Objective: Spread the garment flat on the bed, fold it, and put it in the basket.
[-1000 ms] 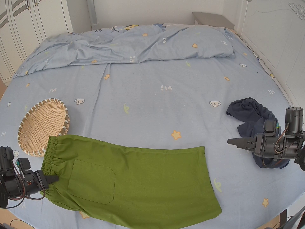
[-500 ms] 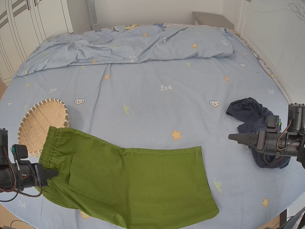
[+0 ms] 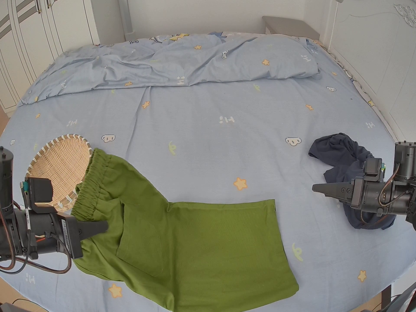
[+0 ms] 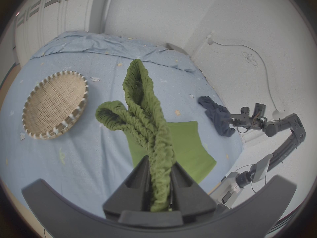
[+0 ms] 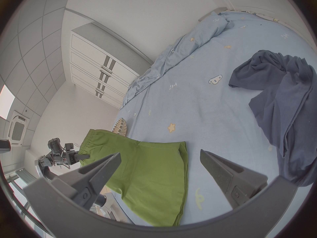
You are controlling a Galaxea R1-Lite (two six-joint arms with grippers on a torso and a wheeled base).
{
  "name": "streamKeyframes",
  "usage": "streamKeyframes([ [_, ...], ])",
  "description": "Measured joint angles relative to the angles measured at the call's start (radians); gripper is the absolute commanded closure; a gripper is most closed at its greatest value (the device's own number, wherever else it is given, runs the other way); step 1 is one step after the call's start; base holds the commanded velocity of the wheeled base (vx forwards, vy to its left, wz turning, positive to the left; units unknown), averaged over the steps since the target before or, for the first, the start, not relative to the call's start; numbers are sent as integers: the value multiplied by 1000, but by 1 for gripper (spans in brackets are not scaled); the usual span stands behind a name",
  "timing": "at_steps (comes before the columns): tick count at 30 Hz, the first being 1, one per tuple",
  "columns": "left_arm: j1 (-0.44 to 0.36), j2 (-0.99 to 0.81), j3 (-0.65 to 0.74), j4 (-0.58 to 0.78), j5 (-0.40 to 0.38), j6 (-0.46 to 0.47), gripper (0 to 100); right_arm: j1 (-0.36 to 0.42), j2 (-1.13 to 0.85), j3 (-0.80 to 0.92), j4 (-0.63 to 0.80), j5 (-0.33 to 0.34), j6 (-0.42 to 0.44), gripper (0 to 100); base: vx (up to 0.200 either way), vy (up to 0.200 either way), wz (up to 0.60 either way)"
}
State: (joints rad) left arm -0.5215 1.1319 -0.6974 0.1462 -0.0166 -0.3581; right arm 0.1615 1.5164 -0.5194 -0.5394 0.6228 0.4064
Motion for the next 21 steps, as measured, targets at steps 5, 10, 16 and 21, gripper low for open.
streamKeyframes([
  [5,-127,70,-54,-26,22,-3,100,-5,-1,4,0,0,0,0,0,0,0],
  [10,-245,137,-86,-43,29,-6,100,-10,0,6,0,0,0,0,0,0,0],
  [16,-337,235,-111,-147,70,-8,100,-13,2,8,0,0,0,0,0,0,0],
  [21,-388,316,-141,-189,85,-20,100,-14,7,9,-1,0,0,0,0,0,0],
])
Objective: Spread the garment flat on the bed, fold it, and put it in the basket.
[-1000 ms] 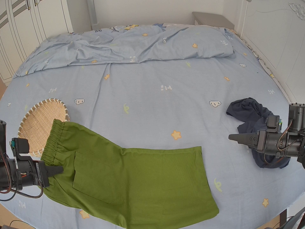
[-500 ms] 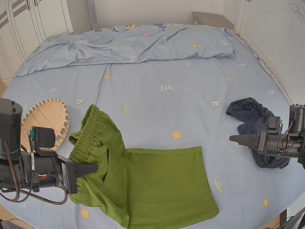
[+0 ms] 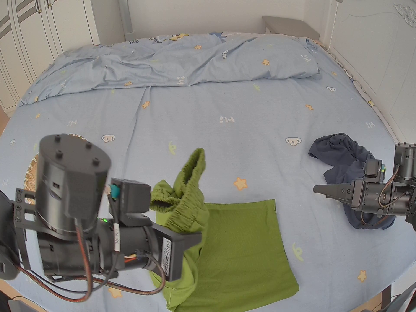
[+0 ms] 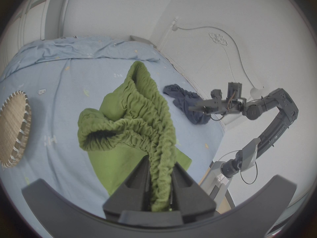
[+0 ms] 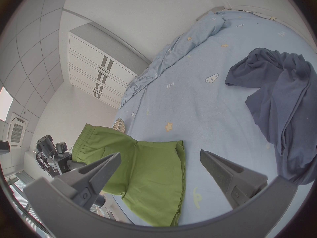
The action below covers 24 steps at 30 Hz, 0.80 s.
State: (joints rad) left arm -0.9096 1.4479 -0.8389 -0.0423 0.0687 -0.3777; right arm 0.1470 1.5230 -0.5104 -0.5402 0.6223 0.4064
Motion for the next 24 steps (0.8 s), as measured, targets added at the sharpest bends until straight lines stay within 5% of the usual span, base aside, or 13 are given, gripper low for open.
streamKeyframes([
  [18,-139,210,-31,-170,3,-52,100,-5,37,1,-3,0,-3,0,0,0,0],
  [19,-140,223,-32,-178,3,-59,0,-5,38,1,-3,0,-3,0,0,0,0],
  [24,-143,269,-35,-246,4,-76,0,-5,40,2,-4,0,-4,0,0,0,0],
])
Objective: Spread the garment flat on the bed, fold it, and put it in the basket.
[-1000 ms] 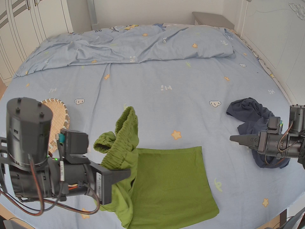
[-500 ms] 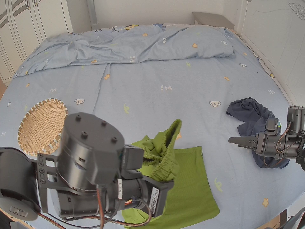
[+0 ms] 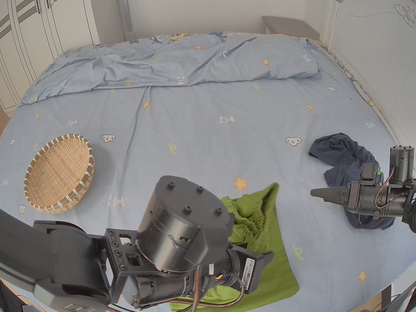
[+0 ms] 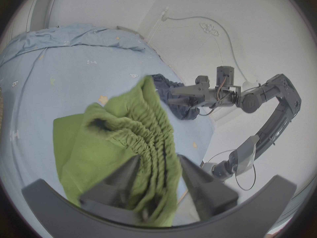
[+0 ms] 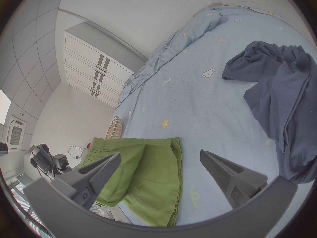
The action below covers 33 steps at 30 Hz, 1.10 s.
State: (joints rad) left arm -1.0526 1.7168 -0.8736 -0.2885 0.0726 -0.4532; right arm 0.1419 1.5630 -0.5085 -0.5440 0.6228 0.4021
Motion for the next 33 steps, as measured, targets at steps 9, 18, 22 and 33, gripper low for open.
streamKeyframes([
  [9,-7,77,5,-237,4,-104,0,0,1,3,0,0,-1,0,0,0,0],
  [18,63,95,44,-267,-19,-283,0,0,1,3,0,0,-1,0,0,0,0],
  [22,190,74,112,-272,-96,-314,0,4,-2,3,1,0,0,0,0,0,0],
  [33,593,66,375,-351,-617,-185,0,23,-41,13,3,0,4,0,0,0,0],
])
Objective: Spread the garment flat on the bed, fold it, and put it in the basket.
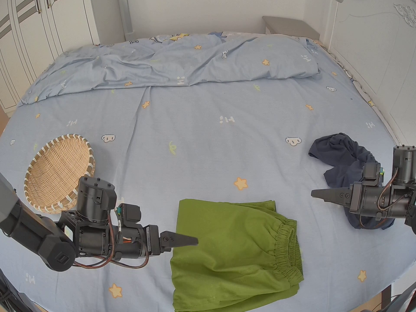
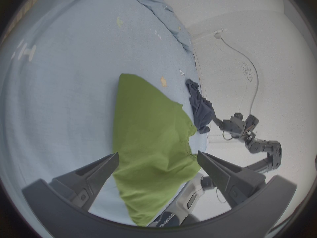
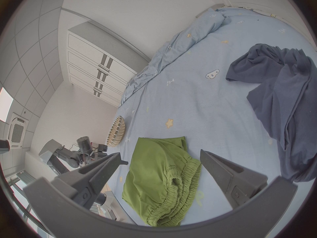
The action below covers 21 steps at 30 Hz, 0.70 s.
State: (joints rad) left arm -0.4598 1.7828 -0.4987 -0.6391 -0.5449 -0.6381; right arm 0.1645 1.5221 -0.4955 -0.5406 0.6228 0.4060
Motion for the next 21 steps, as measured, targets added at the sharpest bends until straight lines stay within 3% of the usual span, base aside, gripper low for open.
streamKeyframes([
  [8,59,146,71,-153,-47,87,0,16,-49,12,19,0,1,0,0,0,0],
  [21,-51,261,94,-414,-63,-6,0,23,-72,14,26,0,2,0,0,0,0],
])
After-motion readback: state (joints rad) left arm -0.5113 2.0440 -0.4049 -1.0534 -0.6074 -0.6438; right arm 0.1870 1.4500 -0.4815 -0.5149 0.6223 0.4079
